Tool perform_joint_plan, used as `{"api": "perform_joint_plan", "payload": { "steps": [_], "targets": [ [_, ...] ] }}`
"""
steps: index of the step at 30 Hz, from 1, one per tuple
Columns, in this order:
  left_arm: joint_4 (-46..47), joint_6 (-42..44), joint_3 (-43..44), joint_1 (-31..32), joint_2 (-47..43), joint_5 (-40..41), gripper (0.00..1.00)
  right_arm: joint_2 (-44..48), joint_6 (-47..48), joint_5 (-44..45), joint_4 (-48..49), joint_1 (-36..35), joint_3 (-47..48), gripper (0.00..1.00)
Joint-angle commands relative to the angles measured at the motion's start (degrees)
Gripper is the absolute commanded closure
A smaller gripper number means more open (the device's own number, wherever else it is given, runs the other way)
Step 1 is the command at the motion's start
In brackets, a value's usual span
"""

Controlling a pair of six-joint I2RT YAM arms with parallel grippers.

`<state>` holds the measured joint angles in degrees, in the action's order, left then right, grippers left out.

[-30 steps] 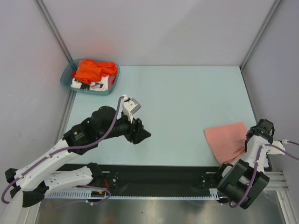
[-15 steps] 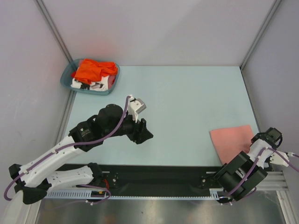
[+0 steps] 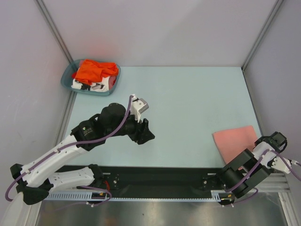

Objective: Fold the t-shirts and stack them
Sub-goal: Neatly place the folded tshirt to the corner

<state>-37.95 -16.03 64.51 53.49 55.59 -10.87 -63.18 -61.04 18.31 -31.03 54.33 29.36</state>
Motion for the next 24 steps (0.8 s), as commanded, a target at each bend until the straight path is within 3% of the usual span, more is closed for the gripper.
{"api": "perform_joint_plan", "payload": {
  "steps": [1,7,14,19,24],
  "targets": [
    [-0.72,0.56,2.02,-0.94,-0.57,-1.17,0.37,-0.63,-3.82,0.95,3.87,1.57,-0.54,1.0],
    [-0.37,0.83,2.29,-0.94,-0.05,-2.05,0.37,0.33,-9.45,-1.61,5.1,3.16,-2.56,1.0],
    [-0.54,1.62,1.76,-0.94,-0.49,-1.52,0.37,1.74,-9.18,-0.81,3.52,5.18,-3.35,1.0],
    [-0.63,1.53,1.67,-0.94,-0.57,-1.87,0.37,5.51,-16.13,-4.06,4.56,5.35,-8.26,1.0],
    [-0.46,1.18,1.41,-0.94,-0.75,-2.31,0.37,4.99,-19.98,-2.58,2.73,0.63,-8.01,1.0]
  ]
}}
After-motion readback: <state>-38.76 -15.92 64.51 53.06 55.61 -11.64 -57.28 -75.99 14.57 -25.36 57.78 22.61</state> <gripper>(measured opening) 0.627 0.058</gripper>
